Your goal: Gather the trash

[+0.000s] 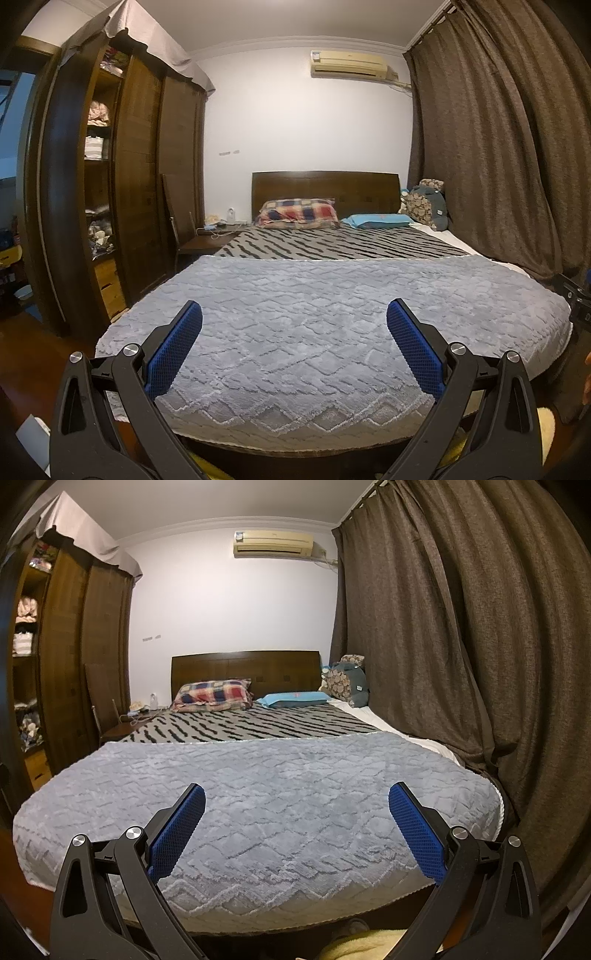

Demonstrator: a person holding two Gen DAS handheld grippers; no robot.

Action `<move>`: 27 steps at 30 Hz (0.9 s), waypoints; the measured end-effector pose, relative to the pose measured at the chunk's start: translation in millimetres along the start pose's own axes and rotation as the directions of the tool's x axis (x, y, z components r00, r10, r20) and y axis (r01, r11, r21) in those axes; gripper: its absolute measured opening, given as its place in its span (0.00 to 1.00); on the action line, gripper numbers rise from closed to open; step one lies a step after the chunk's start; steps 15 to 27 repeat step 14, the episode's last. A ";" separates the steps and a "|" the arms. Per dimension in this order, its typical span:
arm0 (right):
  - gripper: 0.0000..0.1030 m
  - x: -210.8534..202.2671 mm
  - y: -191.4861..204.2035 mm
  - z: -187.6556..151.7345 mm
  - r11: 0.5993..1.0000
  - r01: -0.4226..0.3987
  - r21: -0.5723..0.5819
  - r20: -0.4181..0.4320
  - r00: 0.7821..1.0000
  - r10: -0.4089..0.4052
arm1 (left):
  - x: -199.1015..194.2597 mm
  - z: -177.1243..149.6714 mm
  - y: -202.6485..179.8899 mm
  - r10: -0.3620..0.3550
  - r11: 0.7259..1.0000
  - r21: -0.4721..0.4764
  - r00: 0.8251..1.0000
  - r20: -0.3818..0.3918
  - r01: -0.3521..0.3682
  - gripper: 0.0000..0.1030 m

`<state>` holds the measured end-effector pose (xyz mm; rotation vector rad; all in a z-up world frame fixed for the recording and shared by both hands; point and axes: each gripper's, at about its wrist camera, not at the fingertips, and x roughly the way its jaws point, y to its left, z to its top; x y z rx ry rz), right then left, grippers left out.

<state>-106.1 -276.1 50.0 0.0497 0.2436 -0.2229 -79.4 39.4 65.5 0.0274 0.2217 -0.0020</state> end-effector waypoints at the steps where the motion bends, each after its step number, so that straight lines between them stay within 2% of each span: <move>1: 0.97 0.0 -0.4 -0.1 1.000 0.001 0.000 0.000 1.000 -0.001 | 0.1 0.3 0.4 0.003 1.000 -0.001 1.000 0.000 -0.003 0.92; 27: 0.97 0.0 -1.0 -0.3 1.000 0.001 0.000 -0.003 1.000 -0.001 | 3.4 -0.9 6.3 0.002 0.999 -0.033 1.000 -0.019 -0.002 0.92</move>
